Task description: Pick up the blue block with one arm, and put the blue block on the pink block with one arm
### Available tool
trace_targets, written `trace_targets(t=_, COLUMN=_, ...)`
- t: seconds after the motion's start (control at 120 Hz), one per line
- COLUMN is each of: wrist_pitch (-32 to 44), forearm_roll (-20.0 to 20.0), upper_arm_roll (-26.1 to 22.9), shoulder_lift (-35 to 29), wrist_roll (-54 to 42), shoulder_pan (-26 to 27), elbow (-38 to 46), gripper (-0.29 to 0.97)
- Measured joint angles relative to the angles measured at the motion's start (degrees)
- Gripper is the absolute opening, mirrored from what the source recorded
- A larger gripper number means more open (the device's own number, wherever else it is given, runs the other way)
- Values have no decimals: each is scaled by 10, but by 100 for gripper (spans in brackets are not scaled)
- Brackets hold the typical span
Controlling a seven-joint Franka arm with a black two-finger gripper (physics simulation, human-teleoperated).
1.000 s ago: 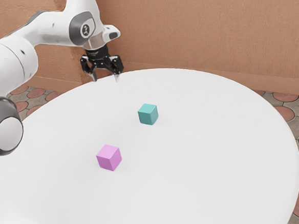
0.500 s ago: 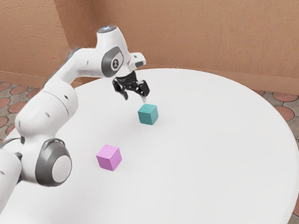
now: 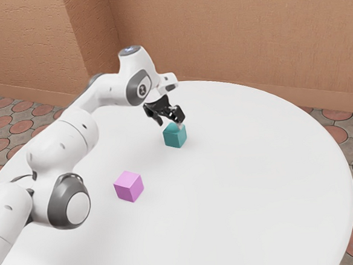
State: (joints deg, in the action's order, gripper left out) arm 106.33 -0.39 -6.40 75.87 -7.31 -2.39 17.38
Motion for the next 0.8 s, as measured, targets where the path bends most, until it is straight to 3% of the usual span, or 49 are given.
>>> trace_targets(t=0.8, wrist_pitch=57, forearm_roll=4, upper_arm_roll=-9, shoulder_lift=31, wrist_roll=-33, shoulder_pan=-2, elbow=5, gripper=63)
